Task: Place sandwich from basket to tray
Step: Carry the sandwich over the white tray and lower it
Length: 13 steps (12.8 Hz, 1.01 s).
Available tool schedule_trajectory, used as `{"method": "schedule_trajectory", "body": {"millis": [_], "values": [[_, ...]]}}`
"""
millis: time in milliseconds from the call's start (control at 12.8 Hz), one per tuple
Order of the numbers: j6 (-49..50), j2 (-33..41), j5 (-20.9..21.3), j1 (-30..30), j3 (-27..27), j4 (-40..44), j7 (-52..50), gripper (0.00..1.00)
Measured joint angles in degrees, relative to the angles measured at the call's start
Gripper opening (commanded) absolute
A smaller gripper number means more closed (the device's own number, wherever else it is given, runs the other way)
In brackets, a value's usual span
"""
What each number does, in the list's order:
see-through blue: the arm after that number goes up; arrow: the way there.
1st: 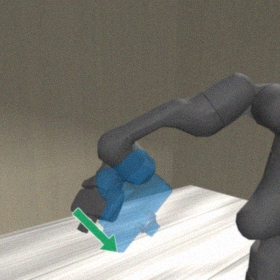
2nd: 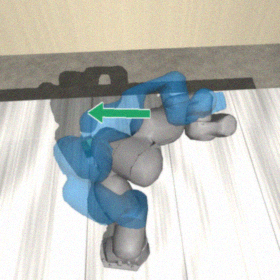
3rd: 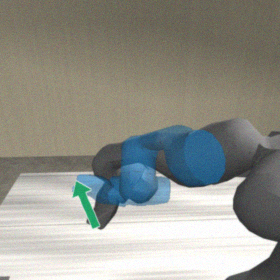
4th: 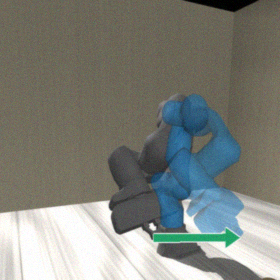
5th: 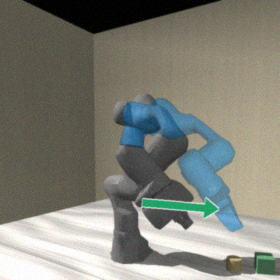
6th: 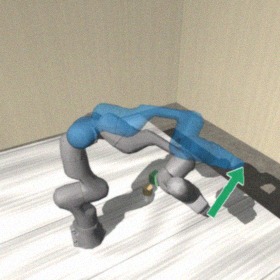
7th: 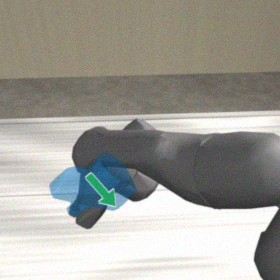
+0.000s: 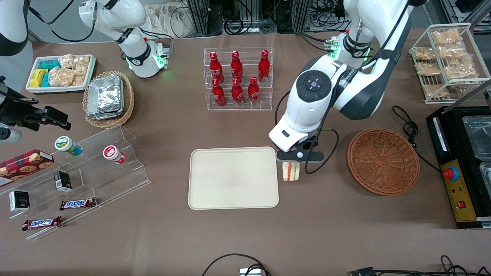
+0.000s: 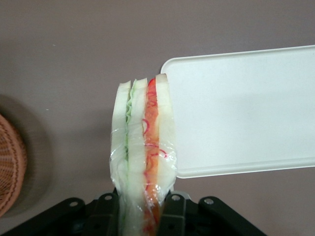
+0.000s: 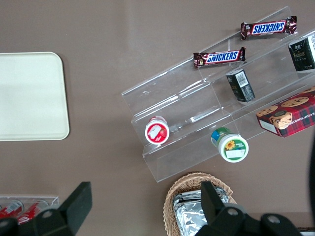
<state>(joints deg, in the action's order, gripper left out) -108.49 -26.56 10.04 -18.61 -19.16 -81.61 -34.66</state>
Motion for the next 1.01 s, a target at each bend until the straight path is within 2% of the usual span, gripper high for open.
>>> {"method": "schedule_trajectory", "body": {"millis": [624,780,1014], "values": [[-6.5,-10.2,0.5,-2.8,0.0,4.0,-1.4,0.27],[-8.1,-12.2,2.2,-3.9,0.0,4.0,-1.9,0.27],[-12.8,-16.2,7.6,-6.1,0.0,4.1,-7.4,0.26]]}}
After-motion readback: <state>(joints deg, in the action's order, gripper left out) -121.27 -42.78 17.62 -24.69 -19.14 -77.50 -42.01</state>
